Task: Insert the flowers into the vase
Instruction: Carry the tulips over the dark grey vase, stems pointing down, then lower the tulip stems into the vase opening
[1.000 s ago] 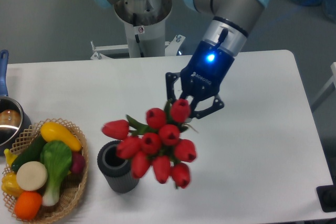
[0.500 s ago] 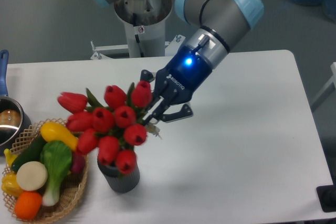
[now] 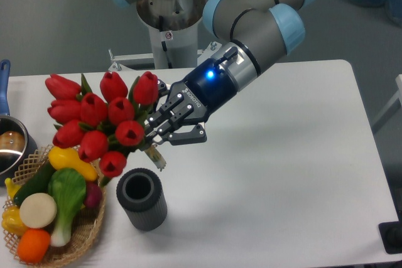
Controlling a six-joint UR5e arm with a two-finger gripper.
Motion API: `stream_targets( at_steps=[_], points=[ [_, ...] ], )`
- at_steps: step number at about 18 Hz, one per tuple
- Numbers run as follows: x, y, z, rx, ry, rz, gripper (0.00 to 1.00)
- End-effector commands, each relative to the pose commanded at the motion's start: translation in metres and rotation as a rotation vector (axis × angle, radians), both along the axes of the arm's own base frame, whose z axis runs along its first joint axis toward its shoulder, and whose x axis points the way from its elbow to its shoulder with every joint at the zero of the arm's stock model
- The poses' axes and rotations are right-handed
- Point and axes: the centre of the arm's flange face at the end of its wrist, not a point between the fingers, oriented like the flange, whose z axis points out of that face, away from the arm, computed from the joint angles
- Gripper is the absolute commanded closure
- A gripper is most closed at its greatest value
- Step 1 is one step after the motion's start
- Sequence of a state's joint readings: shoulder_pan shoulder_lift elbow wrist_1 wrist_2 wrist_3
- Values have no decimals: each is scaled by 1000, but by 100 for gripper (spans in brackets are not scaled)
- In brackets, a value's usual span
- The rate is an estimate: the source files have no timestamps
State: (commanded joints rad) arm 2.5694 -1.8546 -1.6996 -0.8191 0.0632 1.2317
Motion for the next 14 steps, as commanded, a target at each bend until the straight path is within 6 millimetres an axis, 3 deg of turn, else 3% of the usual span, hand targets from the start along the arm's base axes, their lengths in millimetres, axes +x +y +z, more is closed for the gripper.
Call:
stream_targets(
  at_steps=[14],
  points=[
    [-9,9,-38,56,-106,-37,83]
  ],
)
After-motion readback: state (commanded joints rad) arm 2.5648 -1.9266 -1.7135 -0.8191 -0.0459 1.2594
